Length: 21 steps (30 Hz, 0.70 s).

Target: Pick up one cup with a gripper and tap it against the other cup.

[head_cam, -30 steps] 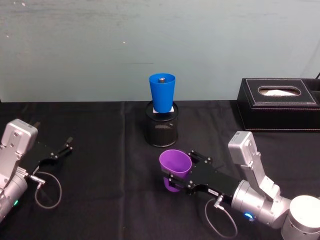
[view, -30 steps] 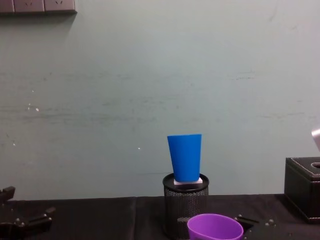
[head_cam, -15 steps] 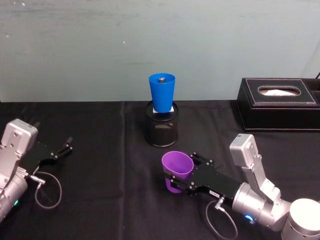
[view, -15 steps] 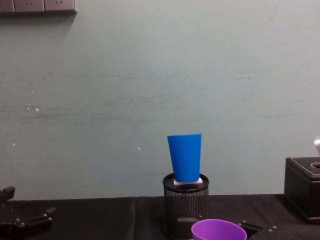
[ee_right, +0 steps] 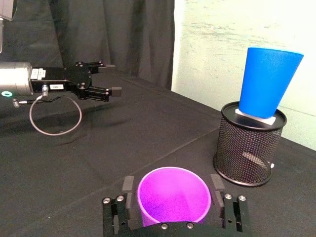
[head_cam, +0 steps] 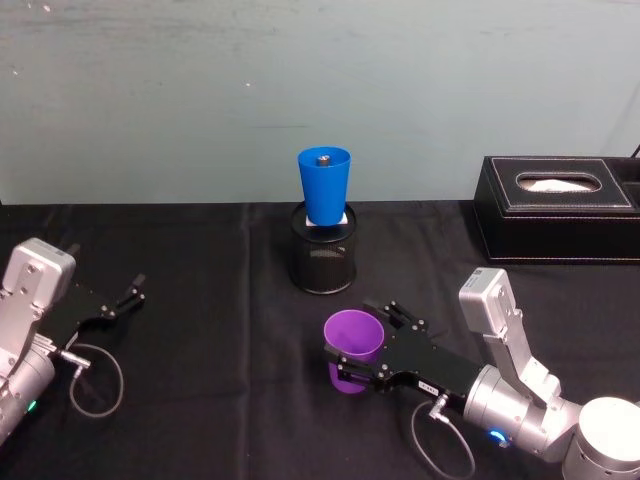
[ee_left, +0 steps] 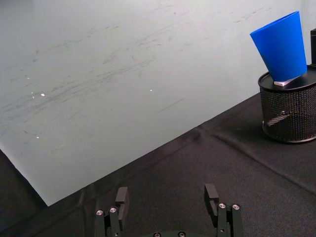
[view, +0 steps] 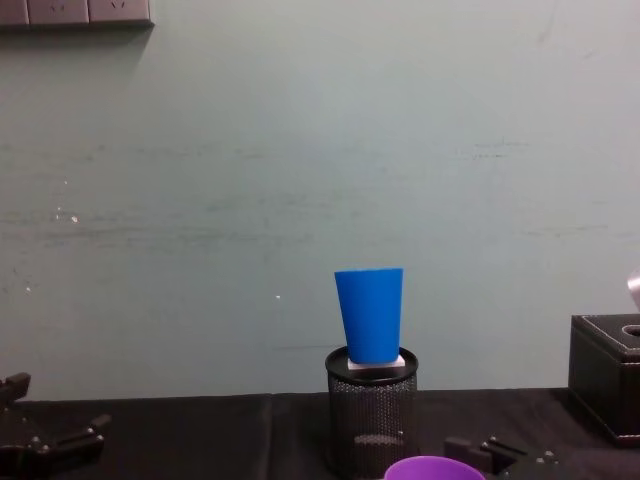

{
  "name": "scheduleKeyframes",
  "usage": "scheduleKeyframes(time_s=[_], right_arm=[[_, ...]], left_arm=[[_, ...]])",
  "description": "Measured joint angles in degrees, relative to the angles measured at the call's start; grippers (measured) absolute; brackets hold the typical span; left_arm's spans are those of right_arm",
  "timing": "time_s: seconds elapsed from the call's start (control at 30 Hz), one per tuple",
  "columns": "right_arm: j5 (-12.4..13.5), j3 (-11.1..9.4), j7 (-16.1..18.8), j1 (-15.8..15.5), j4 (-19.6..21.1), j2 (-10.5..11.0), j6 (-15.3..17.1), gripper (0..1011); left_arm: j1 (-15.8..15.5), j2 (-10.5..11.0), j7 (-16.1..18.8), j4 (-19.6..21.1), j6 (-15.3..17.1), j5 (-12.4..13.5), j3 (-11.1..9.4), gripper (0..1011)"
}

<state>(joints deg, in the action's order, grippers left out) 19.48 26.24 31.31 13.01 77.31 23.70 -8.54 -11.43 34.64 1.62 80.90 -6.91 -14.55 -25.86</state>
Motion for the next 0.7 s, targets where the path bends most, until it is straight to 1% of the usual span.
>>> scheduleKeyframes(time_s=[0.13, 0.3, 0.5, 0.6, 0.7], right_arm=[[0.00, 0.03, -0.01, 0.02, 0.03, 0.02, 0.00, 1000], [-0.04, -0.07, -0.07, -0.06, 0.45, 0.04, -0.19, 1003], [-0.09, -1.64, -0.91, -1.16, 3.55, 0.26, -1.75, 1003], [0.27, -3.16, -1.81, -2.17, 6.22, 0.42, -2.72, 1002], [0.29, -4.27, -3.15, -2.93, 7.74, 0.38, -2.98, 1003]], left_arm=[[0.00, 0.00, 0.00, 0.00, 0.00, 0.00, 0.00, 1000], [0.00, 0.00, 0.00, 0.00, 0.00, 0.00, 0.00, 1000], [0.00, 0.00, 0.00, 0.00, 0.00, 0.00, 0.00, 1000], [0.00, 0.00, 0.00, 0.00, 0.00, 0.00, 0.00, 1000], [0.00, 0.00, 0.00, 0.00, 0.00, 0.00, 0.00, 1000]])
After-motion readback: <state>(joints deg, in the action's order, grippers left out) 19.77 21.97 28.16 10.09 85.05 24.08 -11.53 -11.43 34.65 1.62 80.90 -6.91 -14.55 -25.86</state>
